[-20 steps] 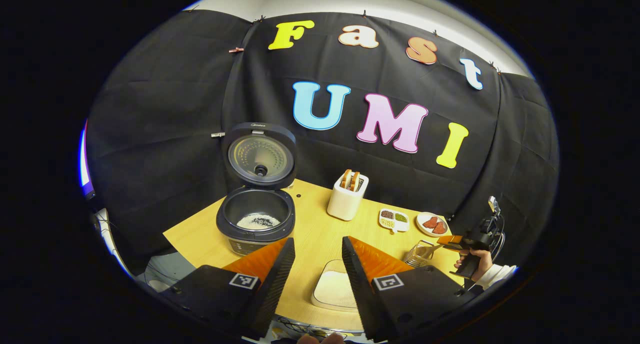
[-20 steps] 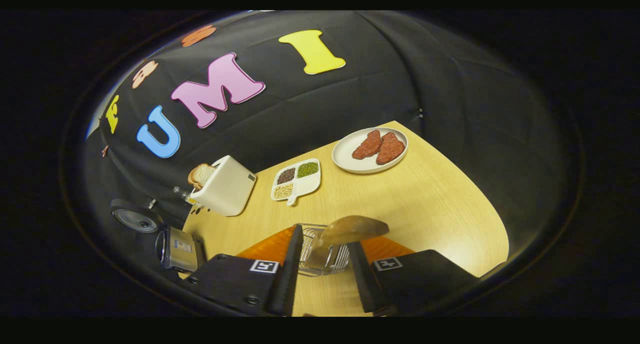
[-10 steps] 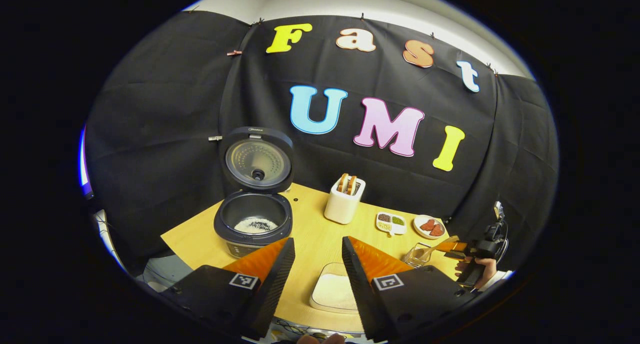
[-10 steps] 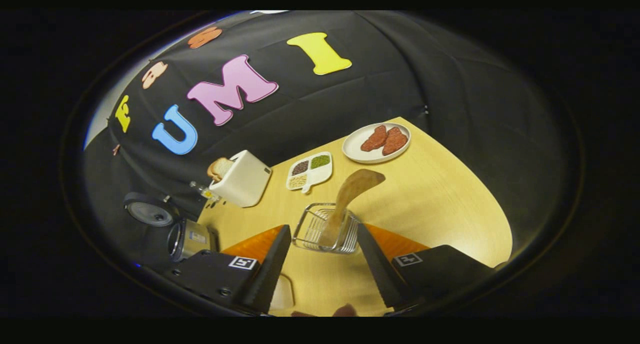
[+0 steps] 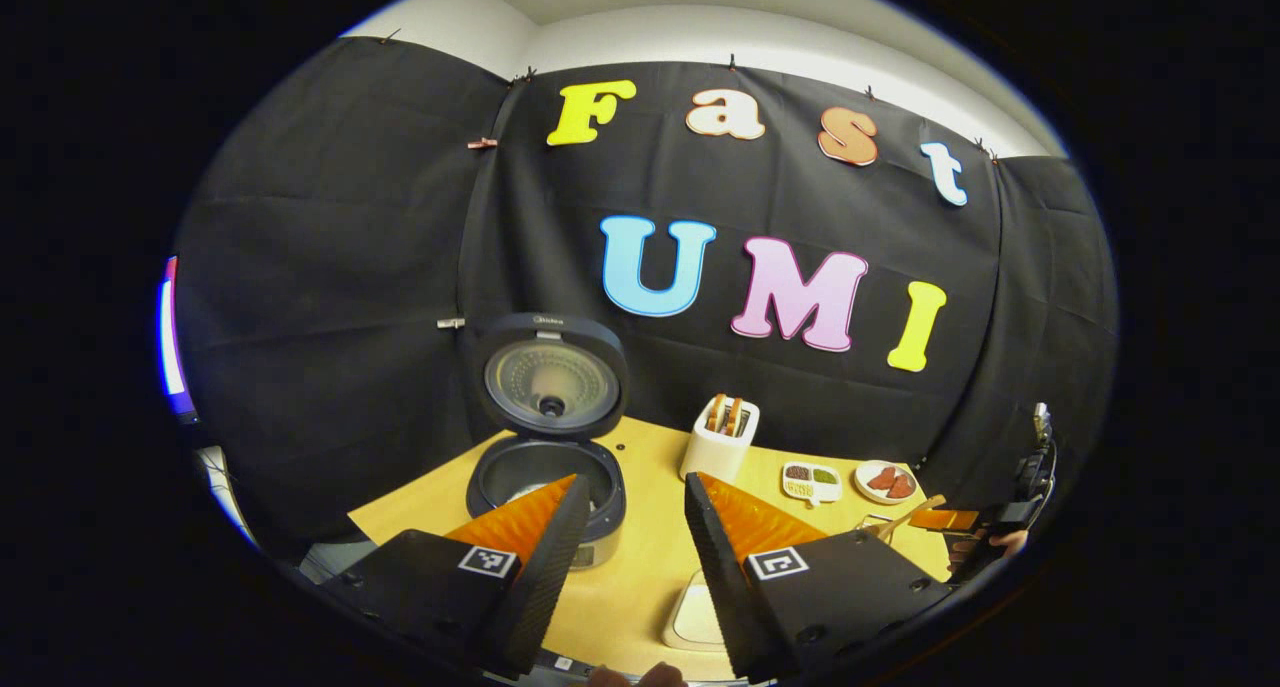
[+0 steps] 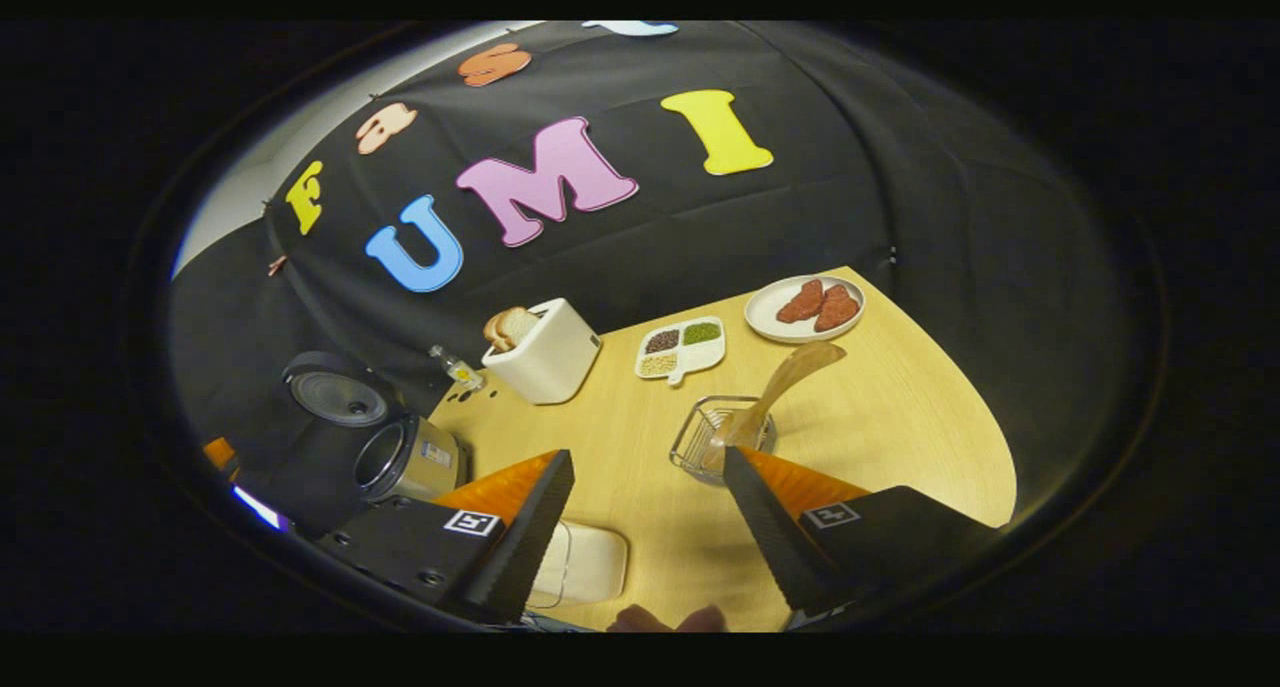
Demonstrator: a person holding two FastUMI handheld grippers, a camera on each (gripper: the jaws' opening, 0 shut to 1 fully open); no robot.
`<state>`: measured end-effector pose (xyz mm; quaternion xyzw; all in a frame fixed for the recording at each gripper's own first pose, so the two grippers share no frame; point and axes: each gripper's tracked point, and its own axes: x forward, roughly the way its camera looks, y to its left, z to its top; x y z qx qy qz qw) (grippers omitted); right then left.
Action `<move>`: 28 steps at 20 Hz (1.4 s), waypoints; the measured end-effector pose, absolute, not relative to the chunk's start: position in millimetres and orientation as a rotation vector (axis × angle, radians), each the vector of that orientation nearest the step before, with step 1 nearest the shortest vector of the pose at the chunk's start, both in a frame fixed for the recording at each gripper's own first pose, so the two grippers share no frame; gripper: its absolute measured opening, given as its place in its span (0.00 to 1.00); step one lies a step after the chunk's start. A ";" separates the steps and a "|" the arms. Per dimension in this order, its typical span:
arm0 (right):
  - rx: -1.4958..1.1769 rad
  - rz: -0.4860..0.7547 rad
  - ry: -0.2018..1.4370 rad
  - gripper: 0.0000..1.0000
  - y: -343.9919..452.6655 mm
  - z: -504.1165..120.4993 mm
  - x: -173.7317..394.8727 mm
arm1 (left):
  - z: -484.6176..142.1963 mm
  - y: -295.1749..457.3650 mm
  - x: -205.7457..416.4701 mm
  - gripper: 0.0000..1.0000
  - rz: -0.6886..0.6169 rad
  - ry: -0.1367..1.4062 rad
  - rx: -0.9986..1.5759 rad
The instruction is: Close the left gripper, press the button to open the rice cooker; take a wooden spoon from the chopstick holder with the right hand, scoop a spoonful of rice and pour it into the rice cooker, then put the wooden spoon back into the chopstick holder.
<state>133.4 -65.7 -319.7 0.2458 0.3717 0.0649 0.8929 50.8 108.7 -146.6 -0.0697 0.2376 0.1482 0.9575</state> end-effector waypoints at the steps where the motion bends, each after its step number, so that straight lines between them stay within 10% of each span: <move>1: 0.499 0.136 0.756 0.95 -61.1 -312.1 131.3 | -143.6 117.3 55.5 0.70 0.297 0.466 -0.143; 28: 0.393 0.078 0.756 0.96 76.2 -236.6 53.4 | -138.6 302.0 299.5 0.82 0.299 0.332 -0.135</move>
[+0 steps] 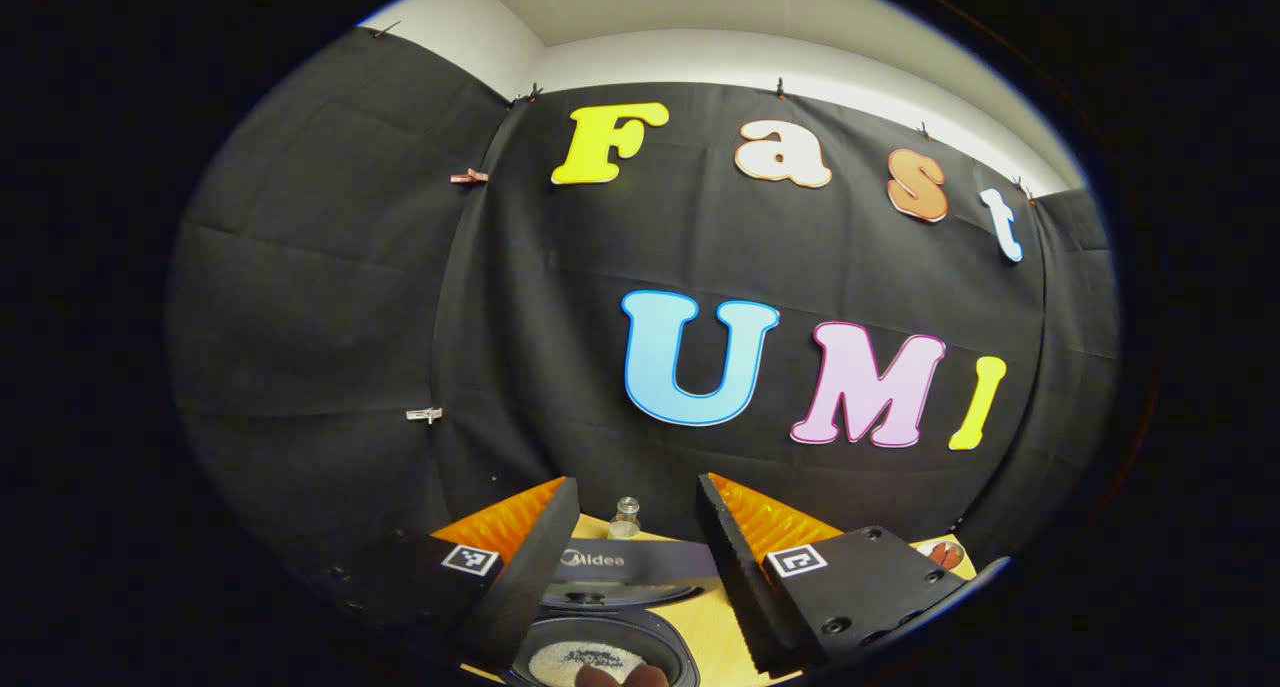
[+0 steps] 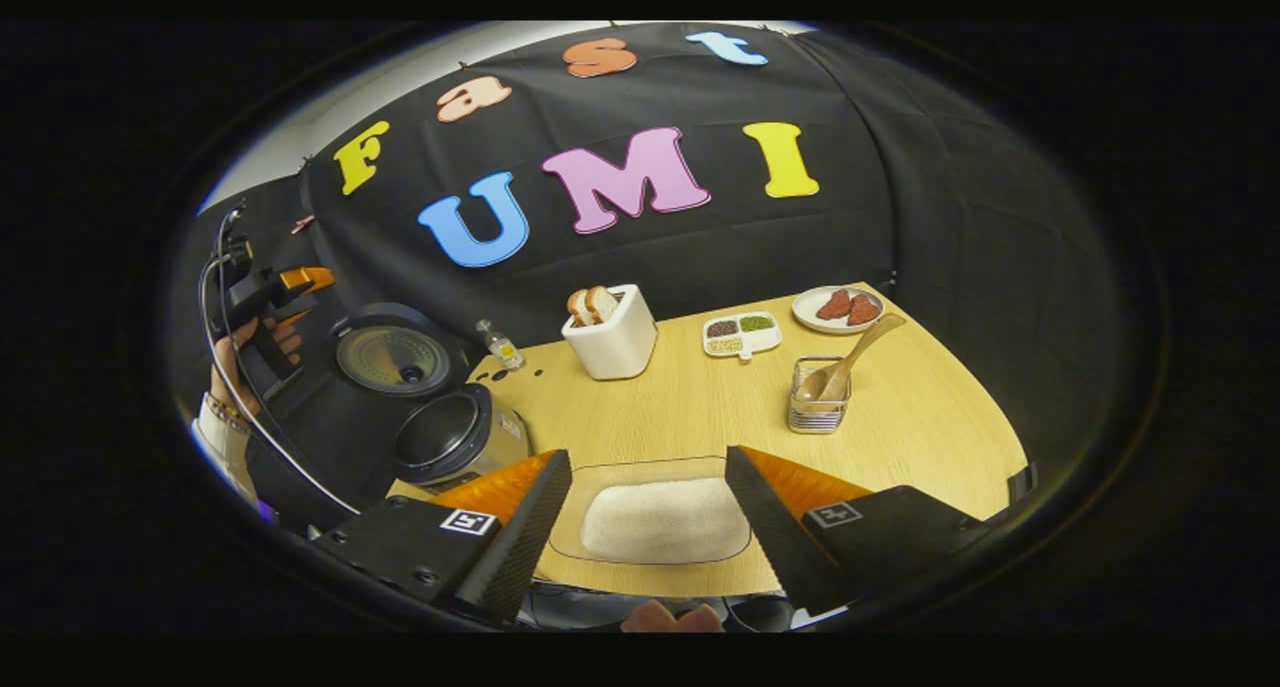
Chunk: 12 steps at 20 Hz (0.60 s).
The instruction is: Close the left gripper, press the button to open the rice cooker; take a wooden spoon from the chopstick holder with the right hand, scoop a spoonful of rice and pour it into the rice cooker, then put the wooden spoon back into the chopstick holder.
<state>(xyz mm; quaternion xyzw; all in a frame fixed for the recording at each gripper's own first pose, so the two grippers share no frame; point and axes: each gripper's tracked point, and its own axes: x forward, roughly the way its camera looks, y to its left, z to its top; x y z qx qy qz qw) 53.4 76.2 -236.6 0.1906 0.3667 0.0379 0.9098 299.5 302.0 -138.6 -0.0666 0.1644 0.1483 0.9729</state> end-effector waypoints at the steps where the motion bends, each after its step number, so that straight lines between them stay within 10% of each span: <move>1: 0.389 0.083 0.760 0.96 78.9 -237.1 51.8 | -143.6 306.8 306.4 0.82 0.304 0.347 -0.147; 12: 0.391 0.145 0.799 0.96 102.7 -246.5 52.5 | -198.4 309.3 300.4 0.81 0.318 0.521 -0.130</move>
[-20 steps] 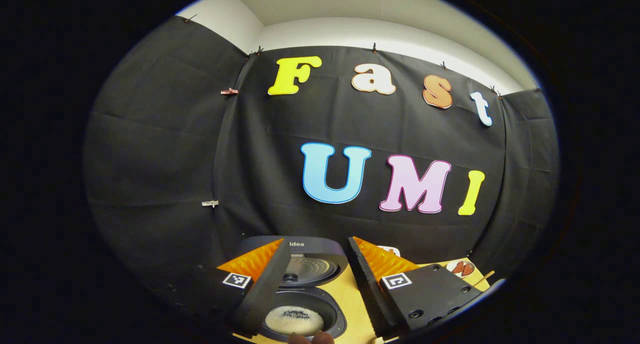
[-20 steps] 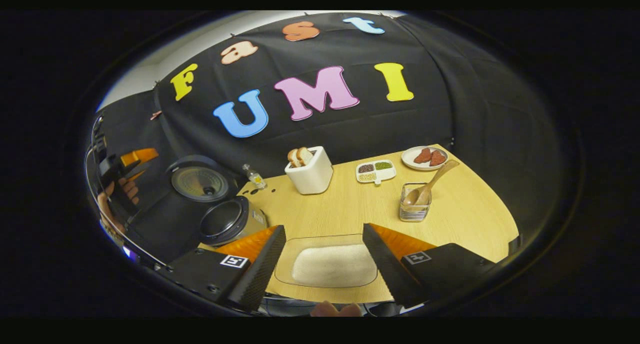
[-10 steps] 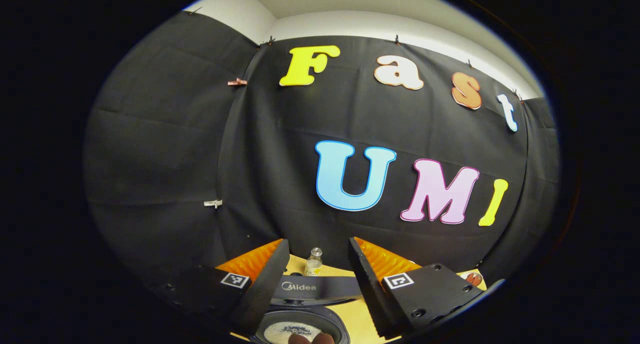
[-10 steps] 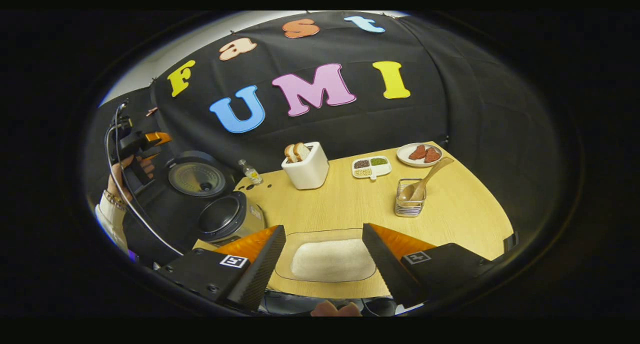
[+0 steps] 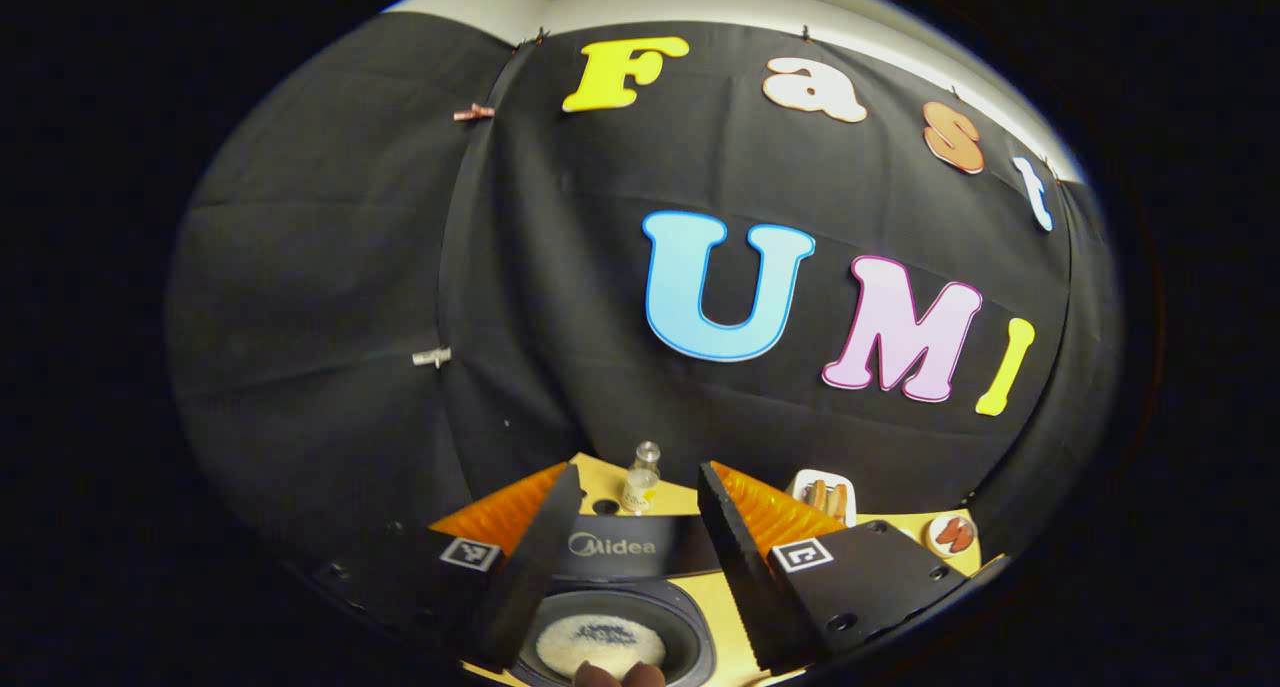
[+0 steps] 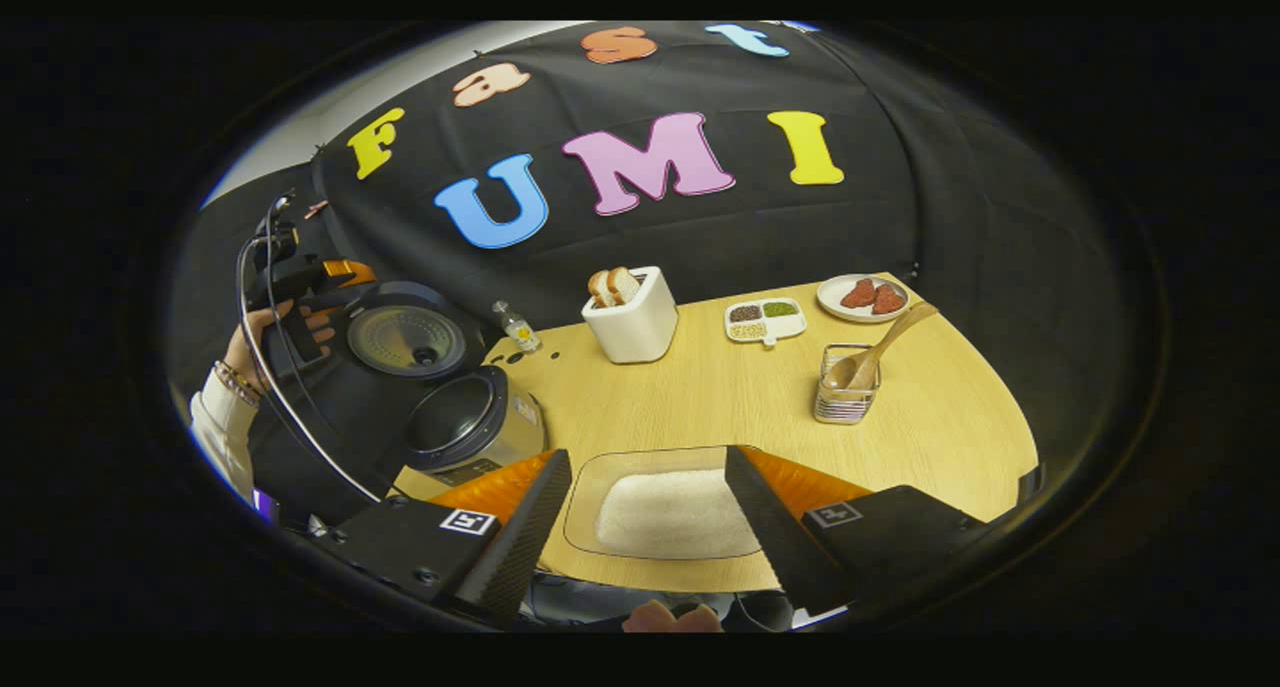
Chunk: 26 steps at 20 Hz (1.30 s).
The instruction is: Close the left gripper, press the button to open the rice cooker; take a wooden spoon from the chopstick holder with the right hand, scoop a spoonful of rice and pour it into the rice cooker, then put the wooden spoon back into the chopstick holder.
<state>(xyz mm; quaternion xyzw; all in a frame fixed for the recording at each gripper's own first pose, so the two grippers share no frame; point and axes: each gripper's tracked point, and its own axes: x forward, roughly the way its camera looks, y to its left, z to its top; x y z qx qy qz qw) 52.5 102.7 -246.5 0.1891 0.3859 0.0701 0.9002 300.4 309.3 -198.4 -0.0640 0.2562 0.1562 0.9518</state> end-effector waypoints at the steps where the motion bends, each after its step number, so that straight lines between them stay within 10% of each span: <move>1: 0.389 0.148 0.801 0.96 102.7 -247.0 52.1 | -198.2 308.9 295.6 0.82 0.319 0.529 -0.112; 26: 0.402 0.210 0.862 0.96 117.6 -261.2 39.7 | -302.8 233.6 143.7 0.87 0.325 0.690 -0.043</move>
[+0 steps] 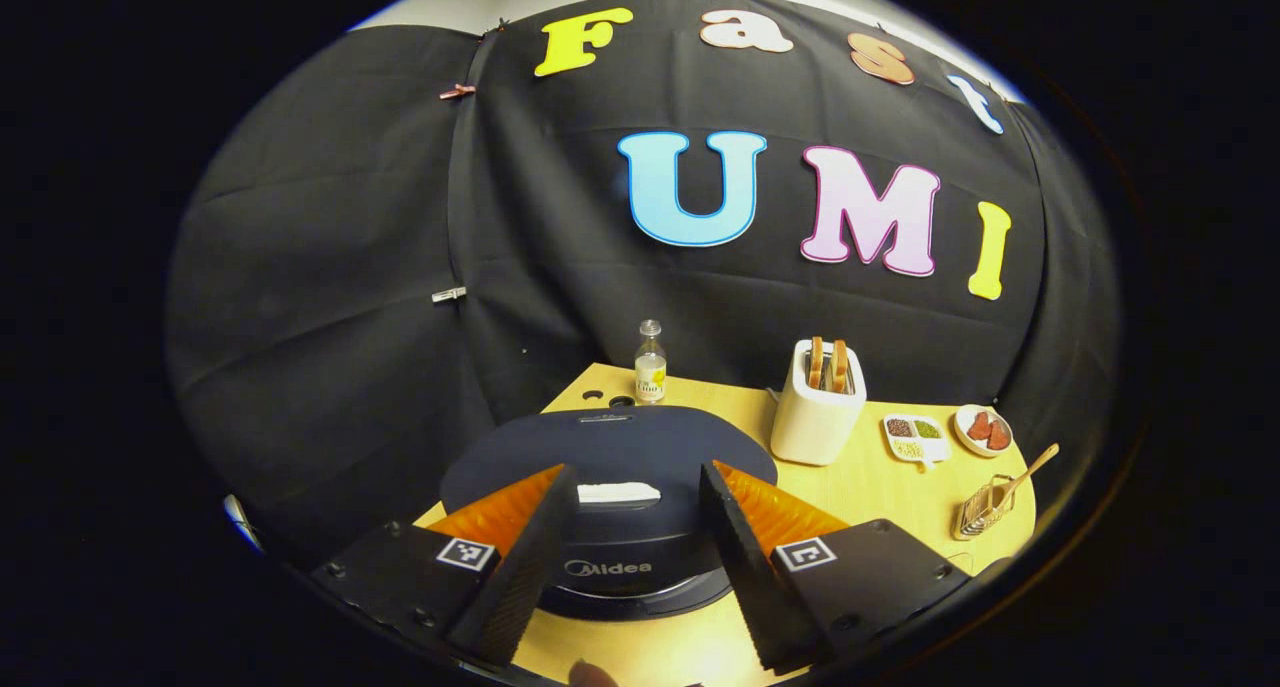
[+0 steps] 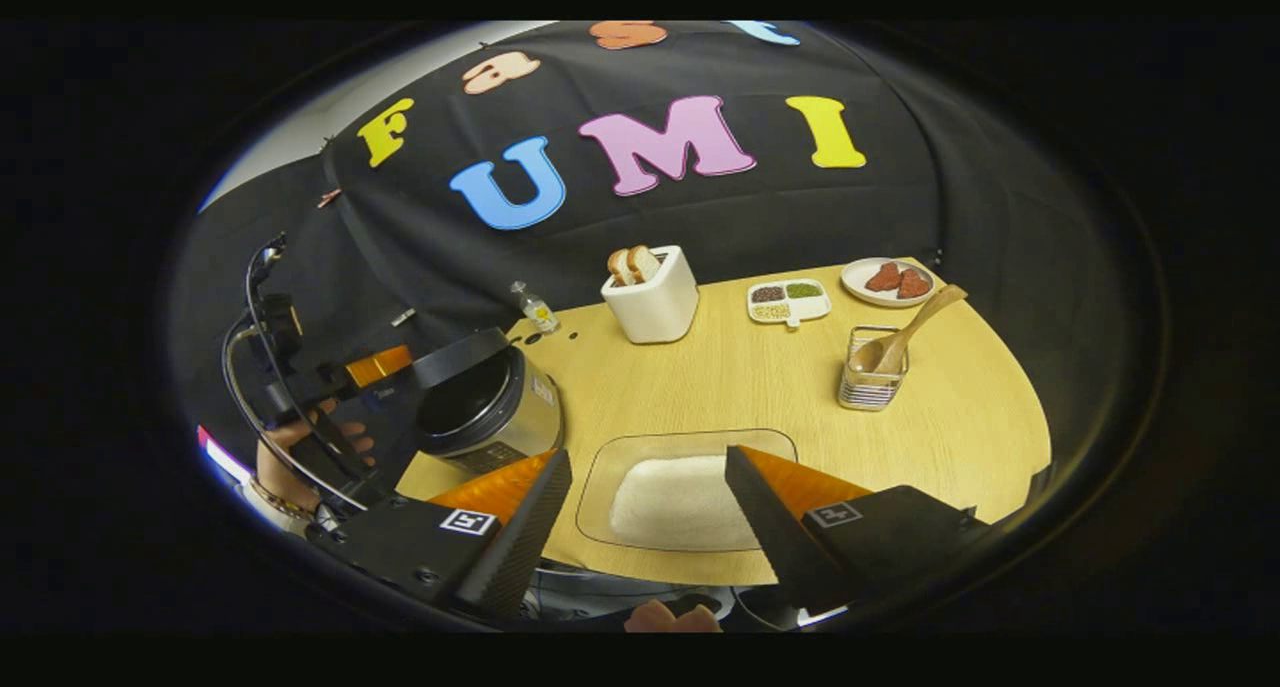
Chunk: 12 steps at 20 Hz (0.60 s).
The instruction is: Close the left gripper, press the button to open the rice cooker; take a wooden spoon from the chopstick holder with the right hand, scoop a spoonful of rice and pour it into the rice cooker, then put the wooden spoon back into the chopstick holder.
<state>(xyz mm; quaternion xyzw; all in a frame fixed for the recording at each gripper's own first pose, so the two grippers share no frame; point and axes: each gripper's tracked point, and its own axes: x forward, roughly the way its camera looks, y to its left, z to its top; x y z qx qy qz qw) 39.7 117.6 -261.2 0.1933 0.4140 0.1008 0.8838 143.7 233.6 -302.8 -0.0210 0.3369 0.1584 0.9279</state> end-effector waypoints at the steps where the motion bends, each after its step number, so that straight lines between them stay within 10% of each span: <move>1: 0.400 0.207 0.864 0.96 116.3 -261.8 39.2 | -307.1 234.0 139.4 0.87 0.335 0.693 -0.042; 12: 0.403 0.190 0.883 0.96 110.9 -269.6 34.8 | -362.5 242.9 114.9 0.88 0.400 0.754 -0.063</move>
